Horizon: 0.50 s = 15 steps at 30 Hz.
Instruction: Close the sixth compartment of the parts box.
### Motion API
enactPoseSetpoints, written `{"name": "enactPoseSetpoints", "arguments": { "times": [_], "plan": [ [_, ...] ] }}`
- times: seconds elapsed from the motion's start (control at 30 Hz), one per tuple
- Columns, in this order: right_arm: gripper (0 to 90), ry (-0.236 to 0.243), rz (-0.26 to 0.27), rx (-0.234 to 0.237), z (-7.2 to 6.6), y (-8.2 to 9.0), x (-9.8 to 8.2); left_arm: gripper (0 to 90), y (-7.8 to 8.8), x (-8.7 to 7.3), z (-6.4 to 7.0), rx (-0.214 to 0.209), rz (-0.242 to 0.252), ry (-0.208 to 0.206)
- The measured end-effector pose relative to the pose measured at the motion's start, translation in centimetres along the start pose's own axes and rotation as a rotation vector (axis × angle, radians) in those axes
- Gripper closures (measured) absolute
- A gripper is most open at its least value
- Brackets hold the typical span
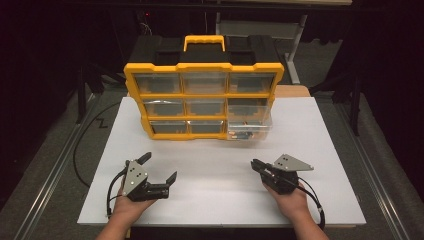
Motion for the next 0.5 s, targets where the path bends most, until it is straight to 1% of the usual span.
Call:
{"name": "enactPoseSetpoints", "arguments": {
  "times": [0.03, 0.07, 0.1, 0.17, 0.27, 0.3, 0.4, 0.5],
  "plan": [
    [89.9, 0.001, 0.0, -0.001, 0.0, 0.0, 0.1, 0.4, 0.0, 0.0, 0.0, 0.0, -0.002, -0.001],
    [90.0, -0.002, -0.002, 0.001, -0.1, -0.1, 0.3, 0.4, 0.0, -0.1, 0.0, 0.0, -0.004, -0.002],
    [90.0, 0.005, 0.0, -0.004, 0.0, -0.1, 0.4, 0.4, -0.1, -0.1, 0.0, 0.001, -0.007, -0.002],
    [90.0, 0.003, 0.011, -0.01, 0.0, -0.1, 0.9, 0.4, -0.1, -0.1, 0.0, 0.004, -0.007, 0.0],
    [90.0, 0.015, 0.027, -0.028, 0.1, -0.1, 1.8, 0.4, -0.1, -0.1, -0.1, 0.008, -0.008, -0.003],
    [90.0, 0.017, 0.037, -0.032, 0.1, -0.1, 2.1, 0.4, -0.1, -0.2, -0.1, 0.009, -0.009, -0.002],
    [90.0, 0.044, 0.065, -0.058, 0.2, -0.2, 3.2, 0.4, 0.0, -0.2, -0.2, 0.011, -0.01, -0.001],
    [90.0, 0.049, 0.09, -0.071, 0.3, -0.4, 4.5, 0.4, 0.0, -0.2, -0.2, 0.011, -0.011, -0.002]
  ]
}}
Point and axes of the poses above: each handheld gripper's, and its own axes: y roughly backward along the jaws, x roughly out of its top, z roughly to its right, the point moved 6 cm from there along -y, roughly forward along the jaws, and after that the axes turned 6 degrees about z, right-handed, at the moved point
